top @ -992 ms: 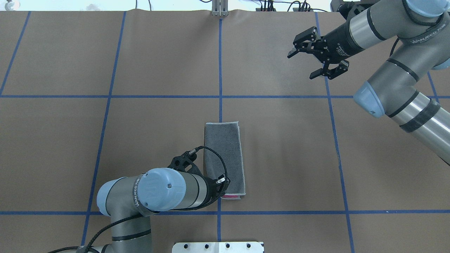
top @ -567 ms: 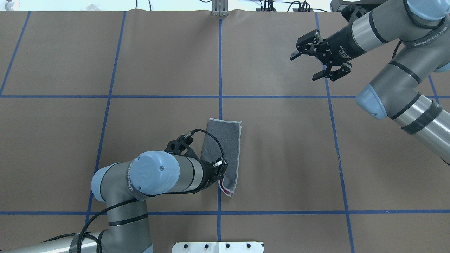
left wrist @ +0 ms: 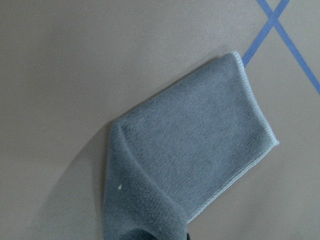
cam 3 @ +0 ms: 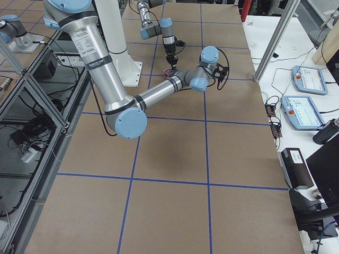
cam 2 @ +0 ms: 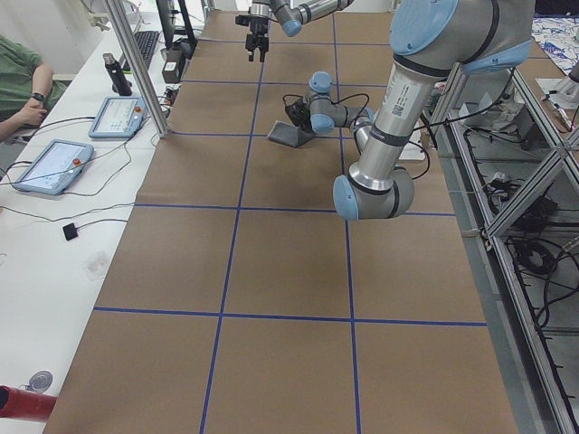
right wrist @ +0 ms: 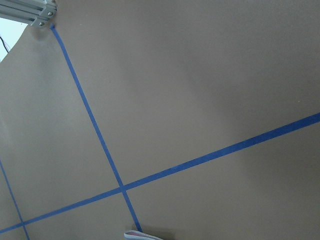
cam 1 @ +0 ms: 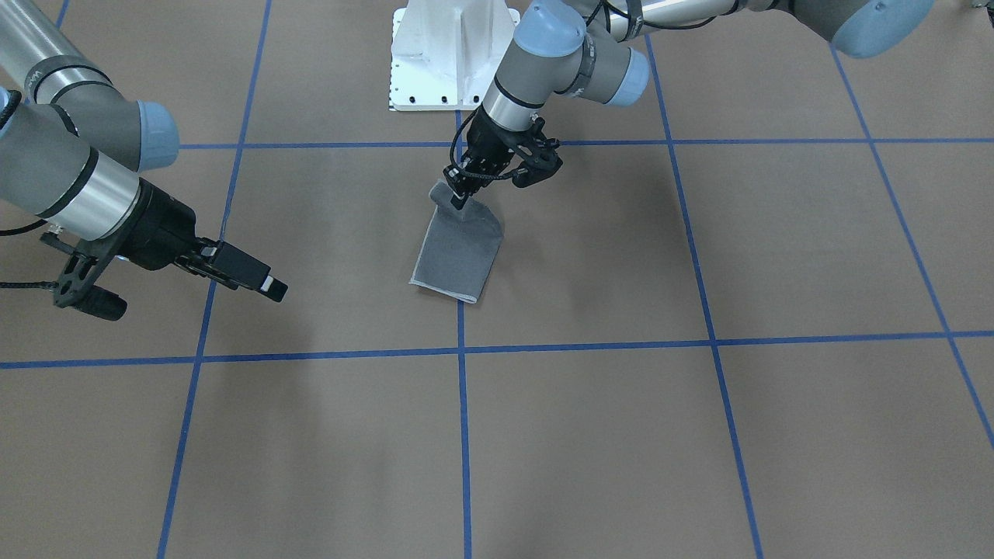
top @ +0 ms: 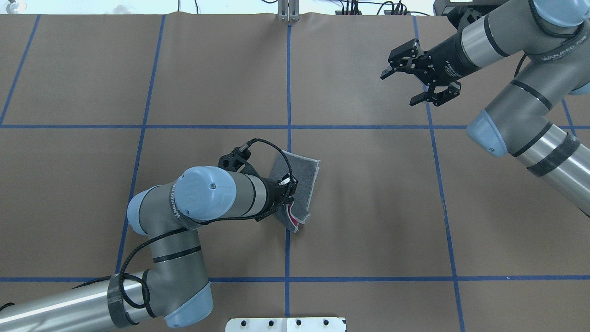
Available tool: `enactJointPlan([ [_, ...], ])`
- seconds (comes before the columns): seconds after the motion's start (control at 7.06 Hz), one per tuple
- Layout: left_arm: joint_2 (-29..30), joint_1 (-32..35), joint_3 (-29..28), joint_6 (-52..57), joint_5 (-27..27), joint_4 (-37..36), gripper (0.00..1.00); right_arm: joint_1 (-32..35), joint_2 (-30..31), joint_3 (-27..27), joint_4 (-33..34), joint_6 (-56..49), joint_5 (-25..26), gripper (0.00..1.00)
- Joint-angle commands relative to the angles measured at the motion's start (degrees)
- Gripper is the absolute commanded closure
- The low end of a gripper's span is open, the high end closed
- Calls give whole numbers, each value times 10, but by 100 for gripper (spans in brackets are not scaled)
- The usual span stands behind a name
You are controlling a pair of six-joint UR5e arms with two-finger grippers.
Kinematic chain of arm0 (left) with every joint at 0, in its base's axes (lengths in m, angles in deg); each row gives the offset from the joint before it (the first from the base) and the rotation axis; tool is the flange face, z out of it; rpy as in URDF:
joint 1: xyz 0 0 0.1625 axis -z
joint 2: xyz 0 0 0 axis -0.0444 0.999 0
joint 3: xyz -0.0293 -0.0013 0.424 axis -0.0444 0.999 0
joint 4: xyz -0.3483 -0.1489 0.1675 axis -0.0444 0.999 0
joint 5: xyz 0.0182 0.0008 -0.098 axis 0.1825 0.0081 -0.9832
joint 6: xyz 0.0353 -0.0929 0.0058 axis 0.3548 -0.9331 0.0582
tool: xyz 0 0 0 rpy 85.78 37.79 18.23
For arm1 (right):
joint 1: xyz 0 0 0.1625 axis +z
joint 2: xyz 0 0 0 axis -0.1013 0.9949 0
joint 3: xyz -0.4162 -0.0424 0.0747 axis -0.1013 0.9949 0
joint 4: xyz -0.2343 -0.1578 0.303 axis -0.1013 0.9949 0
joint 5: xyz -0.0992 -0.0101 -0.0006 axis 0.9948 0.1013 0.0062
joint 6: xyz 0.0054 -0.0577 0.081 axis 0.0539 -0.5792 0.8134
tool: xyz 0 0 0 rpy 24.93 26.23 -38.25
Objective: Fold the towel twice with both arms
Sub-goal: 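Lift the strip end with the left gripper and fold it toward the far end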
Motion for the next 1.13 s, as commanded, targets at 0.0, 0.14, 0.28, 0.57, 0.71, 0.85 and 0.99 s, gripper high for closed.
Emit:
enactJointPlan([
  [0.0,16,22,-36,-2,0,36,100,0,0,4,0,-8,1,0],
  [0.14,16,32,-38,-2,-1,38,100,-1,0,4,0,-8,1,0],
  [0.28,16,36,-43,-2,-1,52,100,-1,0,7,0,-8,4,0],
  [0.57,25,37,-87,-2,0,100,100,-1,0,9,0,-16,5,0],
  [0.71,32,38,-99,-3,-1,107,100,-1,0,9,0,-17,5,0],
  [0.85,35,41,-100,-3,-1,107,100,-1,0,9,0,-17,5,0],
  [0.99,35,42,-100,-3,-1,107,100,-1,0,9,0,-17,5,0],
])
